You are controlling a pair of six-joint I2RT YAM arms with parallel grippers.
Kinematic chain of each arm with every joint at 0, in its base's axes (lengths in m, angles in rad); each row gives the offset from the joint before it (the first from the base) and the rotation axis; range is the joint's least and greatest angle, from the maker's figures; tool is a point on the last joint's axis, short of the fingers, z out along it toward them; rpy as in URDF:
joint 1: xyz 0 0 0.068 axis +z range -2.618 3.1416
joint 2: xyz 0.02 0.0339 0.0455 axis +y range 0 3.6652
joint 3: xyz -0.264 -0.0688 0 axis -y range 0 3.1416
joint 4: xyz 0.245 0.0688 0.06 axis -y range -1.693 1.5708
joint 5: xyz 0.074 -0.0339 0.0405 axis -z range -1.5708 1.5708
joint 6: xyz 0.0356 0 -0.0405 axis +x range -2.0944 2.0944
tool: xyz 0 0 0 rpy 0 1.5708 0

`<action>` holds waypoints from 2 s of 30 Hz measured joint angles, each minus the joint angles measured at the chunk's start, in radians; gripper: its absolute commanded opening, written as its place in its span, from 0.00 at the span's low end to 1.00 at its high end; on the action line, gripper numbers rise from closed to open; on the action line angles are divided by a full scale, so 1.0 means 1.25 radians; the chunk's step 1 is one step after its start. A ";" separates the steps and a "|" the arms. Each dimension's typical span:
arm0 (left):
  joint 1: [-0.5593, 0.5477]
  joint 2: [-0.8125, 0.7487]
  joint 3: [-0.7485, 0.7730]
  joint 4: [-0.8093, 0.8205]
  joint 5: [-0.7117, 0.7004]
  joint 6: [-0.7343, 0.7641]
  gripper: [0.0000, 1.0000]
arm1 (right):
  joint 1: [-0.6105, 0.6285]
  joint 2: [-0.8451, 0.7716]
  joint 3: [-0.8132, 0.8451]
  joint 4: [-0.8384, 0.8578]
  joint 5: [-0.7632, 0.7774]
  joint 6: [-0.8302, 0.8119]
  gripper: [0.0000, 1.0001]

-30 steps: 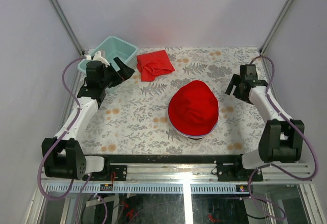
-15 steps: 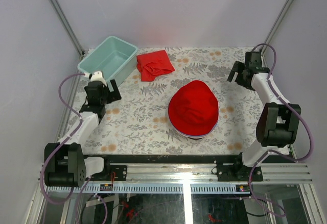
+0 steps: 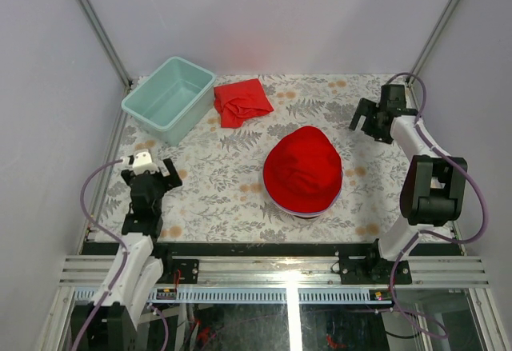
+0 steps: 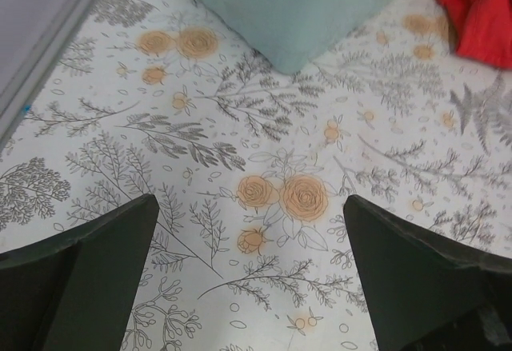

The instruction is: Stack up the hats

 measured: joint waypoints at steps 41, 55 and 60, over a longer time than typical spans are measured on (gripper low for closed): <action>0.000 -0.339 -0.166 0.028 0.031 -0.033 1.00 | -0.112 -0.468 -0.577 0.218 -0.323 -0.228 0.99; 0.000 -0.338 -0.166 0.029 0.032 -0.033 1.00 | -0.112 -1.014 -1.023 0.427 -0.236 -0.266 0.99; 0.000 -0.338 -0.166 0.029 0.032 -0.033 1.00 | -0.112 -1.332 -1.022 0.433 -0.161 -0.243 0.99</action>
